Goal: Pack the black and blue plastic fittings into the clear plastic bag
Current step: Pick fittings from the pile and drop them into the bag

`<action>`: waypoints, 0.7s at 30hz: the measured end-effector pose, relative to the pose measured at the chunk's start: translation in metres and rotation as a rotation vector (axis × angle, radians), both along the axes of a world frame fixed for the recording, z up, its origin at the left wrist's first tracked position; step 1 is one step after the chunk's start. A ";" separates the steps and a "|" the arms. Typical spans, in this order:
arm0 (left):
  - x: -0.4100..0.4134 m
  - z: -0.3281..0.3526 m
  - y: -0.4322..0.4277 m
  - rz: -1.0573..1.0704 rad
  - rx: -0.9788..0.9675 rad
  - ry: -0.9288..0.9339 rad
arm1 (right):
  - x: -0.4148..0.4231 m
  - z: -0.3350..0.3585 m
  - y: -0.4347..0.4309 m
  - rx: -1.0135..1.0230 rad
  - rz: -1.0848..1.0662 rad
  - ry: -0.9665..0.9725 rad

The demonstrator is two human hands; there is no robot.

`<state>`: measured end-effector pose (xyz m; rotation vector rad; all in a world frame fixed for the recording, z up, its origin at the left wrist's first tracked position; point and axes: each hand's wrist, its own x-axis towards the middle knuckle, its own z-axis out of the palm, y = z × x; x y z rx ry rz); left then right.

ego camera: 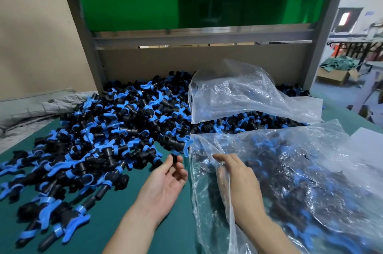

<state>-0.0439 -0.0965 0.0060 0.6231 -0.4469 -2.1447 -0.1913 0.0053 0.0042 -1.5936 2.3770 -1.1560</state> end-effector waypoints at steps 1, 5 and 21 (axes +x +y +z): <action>0.000 -0.001 -0.001 0.008 -0.025 -0.030 | 0.000 0.000 0.000 0.000 -0.001 -0.003; -0.003 -0.005 0.000 0.100 -0.161 -0.198 | 0.000 -0.001 0.000 0.002 -0.005 -0.007; -0.007 -0.001 0.012 0.264 -0.464 -0.443 | 0.001 -0.001 0.001 -0.002 -0.005 0.015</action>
